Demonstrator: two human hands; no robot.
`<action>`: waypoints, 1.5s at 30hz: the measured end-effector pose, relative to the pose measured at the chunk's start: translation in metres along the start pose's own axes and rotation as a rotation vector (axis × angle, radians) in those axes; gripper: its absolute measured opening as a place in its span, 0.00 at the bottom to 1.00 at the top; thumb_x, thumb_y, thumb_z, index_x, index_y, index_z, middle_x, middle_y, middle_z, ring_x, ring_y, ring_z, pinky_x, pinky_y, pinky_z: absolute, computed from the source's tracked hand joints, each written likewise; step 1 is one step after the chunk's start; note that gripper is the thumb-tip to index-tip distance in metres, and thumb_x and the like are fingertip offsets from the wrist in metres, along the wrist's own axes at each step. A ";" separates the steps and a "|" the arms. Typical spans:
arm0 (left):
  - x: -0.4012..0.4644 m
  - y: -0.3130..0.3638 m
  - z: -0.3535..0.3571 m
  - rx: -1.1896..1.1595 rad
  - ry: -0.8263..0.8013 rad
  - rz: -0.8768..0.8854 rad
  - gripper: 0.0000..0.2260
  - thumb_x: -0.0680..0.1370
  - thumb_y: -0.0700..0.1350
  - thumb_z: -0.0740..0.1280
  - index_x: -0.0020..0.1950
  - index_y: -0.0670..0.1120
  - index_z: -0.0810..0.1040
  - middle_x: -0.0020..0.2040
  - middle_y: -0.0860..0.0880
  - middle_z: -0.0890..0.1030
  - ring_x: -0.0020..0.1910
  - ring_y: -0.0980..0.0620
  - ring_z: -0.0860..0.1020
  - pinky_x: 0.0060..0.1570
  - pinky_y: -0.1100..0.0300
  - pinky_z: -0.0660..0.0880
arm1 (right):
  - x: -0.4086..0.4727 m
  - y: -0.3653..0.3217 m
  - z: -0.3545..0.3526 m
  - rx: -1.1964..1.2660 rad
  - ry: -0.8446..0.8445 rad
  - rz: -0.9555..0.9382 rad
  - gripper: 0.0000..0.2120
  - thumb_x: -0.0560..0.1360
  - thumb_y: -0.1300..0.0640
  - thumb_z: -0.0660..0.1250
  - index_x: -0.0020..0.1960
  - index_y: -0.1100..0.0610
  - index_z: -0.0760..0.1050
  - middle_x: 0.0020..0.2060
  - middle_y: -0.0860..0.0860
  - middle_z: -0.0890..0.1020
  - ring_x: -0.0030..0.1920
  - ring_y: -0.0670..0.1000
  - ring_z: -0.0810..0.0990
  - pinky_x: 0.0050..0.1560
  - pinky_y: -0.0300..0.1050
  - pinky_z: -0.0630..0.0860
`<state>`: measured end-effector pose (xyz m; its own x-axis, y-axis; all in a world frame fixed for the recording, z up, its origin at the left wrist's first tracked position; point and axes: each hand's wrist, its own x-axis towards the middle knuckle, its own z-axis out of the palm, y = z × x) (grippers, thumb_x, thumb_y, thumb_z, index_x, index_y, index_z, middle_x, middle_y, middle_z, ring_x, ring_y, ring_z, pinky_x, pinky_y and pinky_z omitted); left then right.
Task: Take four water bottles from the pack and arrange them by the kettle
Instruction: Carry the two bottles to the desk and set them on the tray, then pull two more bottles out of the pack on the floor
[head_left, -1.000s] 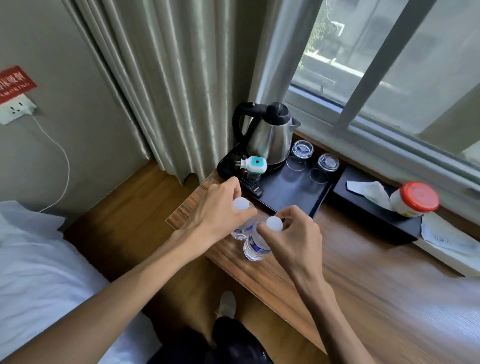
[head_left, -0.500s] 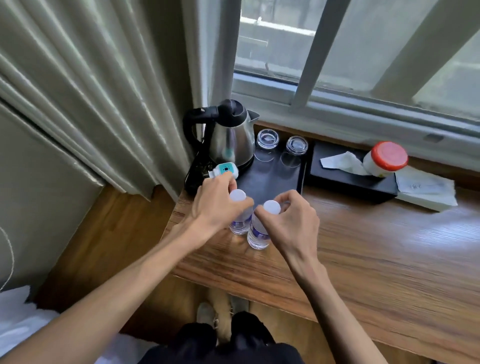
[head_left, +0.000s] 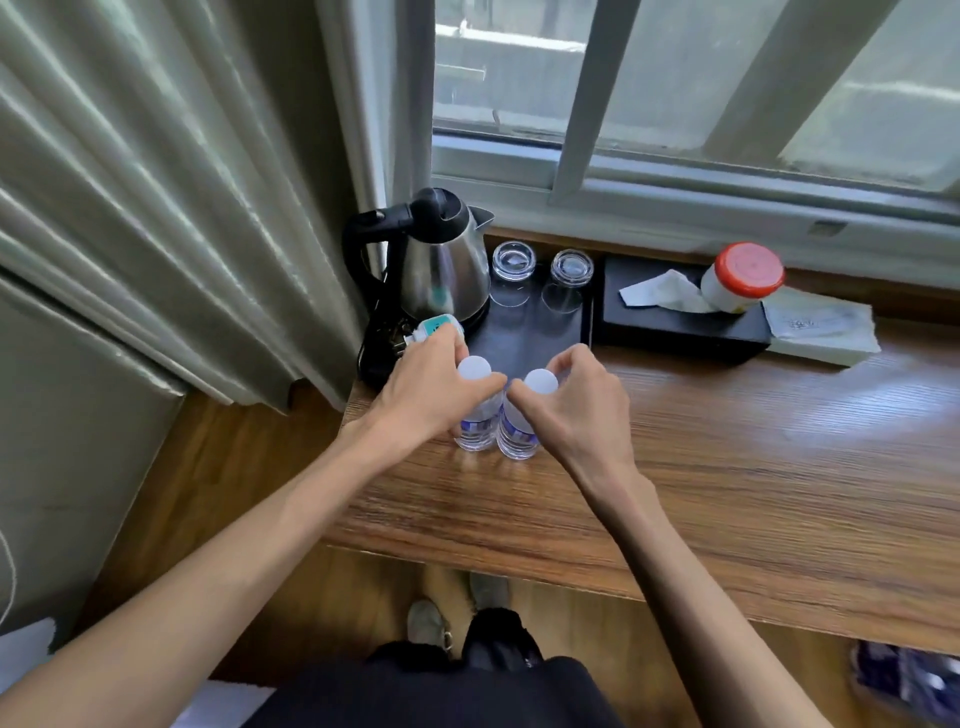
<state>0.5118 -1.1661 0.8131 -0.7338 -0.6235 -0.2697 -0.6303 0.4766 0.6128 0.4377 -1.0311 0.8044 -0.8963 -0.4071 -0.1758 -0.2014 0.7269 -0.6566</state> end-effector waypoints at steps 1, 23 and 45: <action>-0.001 -0.001 -0.001 0.004 -0.013 -0.007 0.20 0.68 0.57 0.73 0.46 0.44 0.73 0.38 0.48 0.82 0.37 0.47 0.81 0.42 0.51 0.78 | -0.003 -0.001 0.000 -0.002 -0.003 0.008 0.20 0.67 0.41 0.71 0.48 0.54 0.73 0.40 0.50 0.82 0.44 0.57 0.79 0.42 0.49 0.74; -0.074 0.030 -0.012 -0.031 0.063 0.573 0.26 0.72 0.44 0.71 0.70 0.46 0.74 0.62 0.50 0.78 0.63 0.53 0.74 0.62 0.57 0.73 | -0.091 0.040 -0.046 0.047 0.219 -0.064 0.31 0.73 0.48 0.73 0.72 0.53 0.68 0.56 0.51 0.84 0.55 0.50 0.83 0.57 0.52 0.80; -0.134 0.223 0.211 0.388 -0.400 0.804 0.38 0.72 0.52 0.75 0.78 0.47 0.61 0.76 0.46 0.67 0.74 0.49 0.66 0.73 0.51 0.65 | -0.174 0.308 -0.235 0.058 0.151 0.273 0.40 0.73 0.48 0.75 0.79 0.55 0.60 0.76 0.51 0.68 0.76 0.51 0.65 0.73 0.45 0.63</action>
<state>0.4160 -0.8457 0.8287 -0.9678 0.1988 -0.1544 0.1086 0.8831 0.4565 0.4391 -0.6069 0.8052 -0.9635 -0.1117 -0.2434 0.0735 0.7637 -0.6414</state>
